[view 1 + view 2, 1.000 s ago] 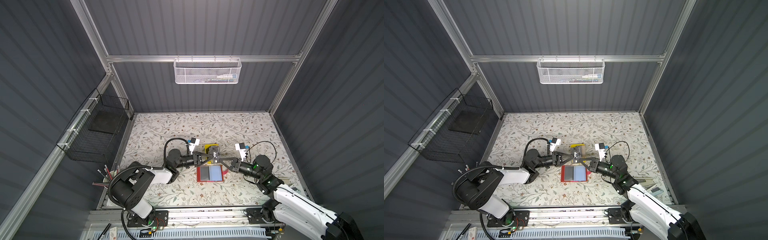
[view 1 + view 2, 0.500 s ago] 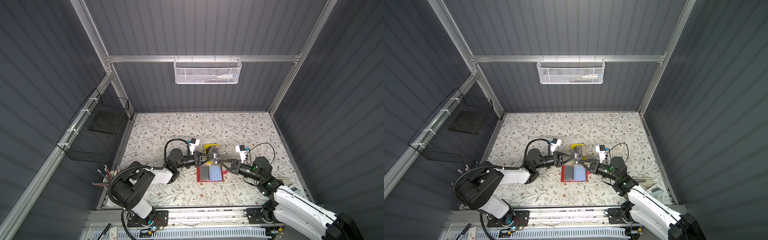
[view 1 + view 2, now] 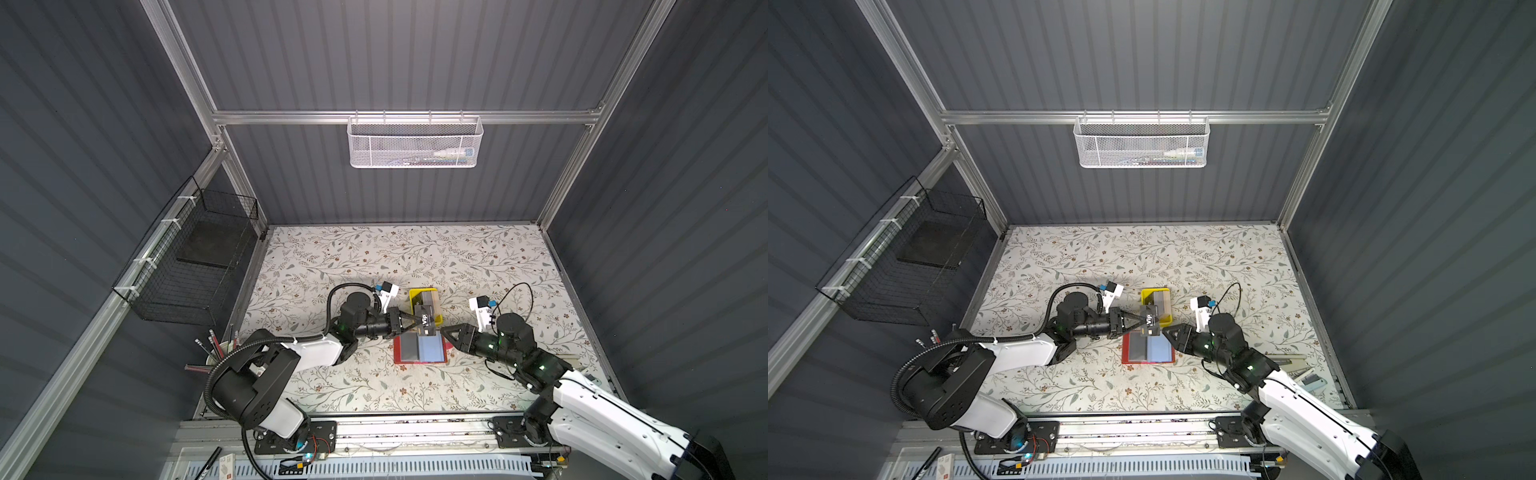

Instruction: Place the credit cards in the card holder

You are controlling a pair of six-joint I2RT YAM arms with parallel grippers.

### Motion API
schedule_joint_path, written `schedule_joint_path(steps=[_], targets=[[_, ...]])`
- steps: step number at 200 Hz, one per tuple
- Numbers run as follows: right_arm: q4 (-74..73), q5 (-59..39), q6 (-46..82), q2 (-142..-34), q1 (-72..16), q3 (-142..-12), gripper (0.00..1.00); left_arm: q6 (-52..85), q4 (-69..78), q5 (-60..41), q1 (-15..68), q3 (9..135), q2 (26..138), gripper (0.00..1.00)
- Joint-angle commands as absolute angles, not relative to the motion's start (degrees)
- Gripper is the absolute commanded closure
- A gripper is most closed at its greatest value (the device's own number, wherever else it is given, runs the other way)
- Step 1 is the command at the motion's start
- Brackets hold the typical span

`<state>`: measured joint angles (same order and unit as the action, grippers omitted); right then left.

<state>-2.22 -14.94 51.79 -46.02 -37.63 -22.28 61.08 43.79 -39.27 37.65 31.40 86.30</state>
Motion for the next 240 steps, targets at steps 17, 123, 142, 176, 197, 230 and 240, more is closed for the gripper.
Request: schedule_joint_path(steps=[17,123,142,176,197,230,240], targets=[[8.55,-6.04,49.25,-49.63,-38.99,-25.31,0.64,53.24,31.45,-36.81,36.92,33.03,80.98,1.0],[7.8,-8.78,49.19,-65.87,-39.55,-28.25,0.67,52.27,29.5,-35.24,36.91,27.8,79.5,1.0],[6.69,-9.97,49.06,-68.63,-39.66,-28.71,0.68,52.87,30.43,-35.11,37.0,26.45,79.63,1.0],[6.79,-9.35,49.08,-71.62,-39.85,-29.87,0.69,53.17,30.61,-34.44,37.0,25.49,79.19,1.0],[7.89,-7.75,49.3,-72.33,-39.89,-30.31,0.71,53.17,30.76,-34.26,37.18,25.35,79.41,1.0],[9.52,-7.05,48.65,-74.74,-39.85,-31.67,0.75,53.59,31.8,-33.69,37.51,24.62,80.07,1.0],[10.43,-6.36,48.77,-75.48,-39.84,-32.05,0.76,53.95,32.37,-33.5,37.77,24.37,80.31,1.0]])
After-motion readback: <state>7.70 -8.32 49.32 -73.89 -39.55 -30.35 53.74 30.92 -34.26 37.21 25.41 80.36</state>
